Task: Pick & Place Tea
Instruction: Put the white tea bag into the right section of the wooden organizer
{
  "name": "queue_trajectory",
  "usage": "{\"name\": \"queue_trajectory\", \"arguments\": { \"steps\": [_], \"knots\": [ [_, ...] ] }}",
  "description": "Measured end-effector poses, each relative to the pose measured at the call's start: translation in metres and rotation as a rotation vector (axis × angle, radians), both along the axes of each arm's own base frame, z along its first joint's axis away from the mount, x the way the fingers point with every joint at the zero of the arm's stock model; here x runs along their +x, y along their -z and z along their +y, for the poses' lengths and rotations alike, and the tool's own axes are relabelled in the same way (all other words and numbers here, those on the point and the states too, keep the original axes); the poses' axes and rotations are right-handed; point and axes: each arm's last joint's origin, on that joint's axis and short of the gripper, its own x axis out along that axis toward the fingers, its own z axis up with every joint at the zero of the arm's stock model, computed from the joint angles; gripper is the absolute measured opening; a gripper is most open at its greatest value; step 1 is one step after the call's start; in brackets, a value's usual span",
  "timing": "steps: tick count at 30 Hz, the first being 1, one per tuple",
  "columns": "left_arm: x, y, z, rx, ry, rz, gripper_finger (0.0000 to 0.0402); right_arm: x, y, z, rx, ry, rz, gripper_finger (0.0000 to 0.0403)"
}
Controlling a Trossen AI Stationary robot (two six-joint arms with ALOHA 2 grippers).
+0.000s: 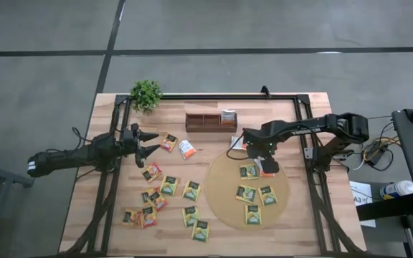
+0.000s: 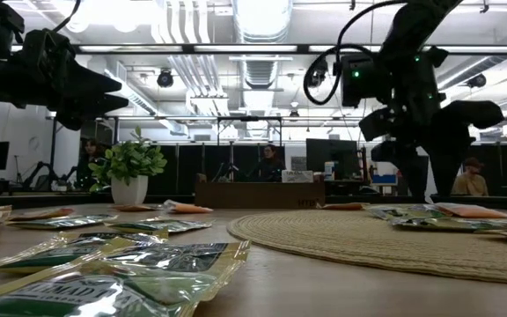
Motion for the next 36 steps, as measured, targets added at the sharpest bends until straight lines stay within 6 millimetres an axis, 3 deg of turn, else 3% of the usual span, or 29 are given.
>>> {"name": "queue_trajectory", "arguments": {
  "steps": [6, 18, 28, 36],
  "knots": [
    [0.0, 0.0, 0.0, 0.0, 0.0, 0.0, 0.0233, 0.0, 0.001, 0.0, 0.001, -0.003, 0.005, 0.0181],
    [0.0, 0.0, 0.0, 0.0, 0.0, 0.0, 0.0233, -0.001, 0.001, 0.001, 0.005, 0.001, 0.018, 0.0021],
    [0.0, 0.0, 0.0, 0.0, 0.0, 0.0, 0.0233, 0.0, -0.012, 0.0, 0.005, -0.006, 0.041, 0.0008],
    [0.0, 0.0, 0.0, 0.0, 0.0, 0.0, 0.0233, 0.021, -0.048, -0.008, -0.16, -0.07, -0.03, 0.0008]
  ]
}}
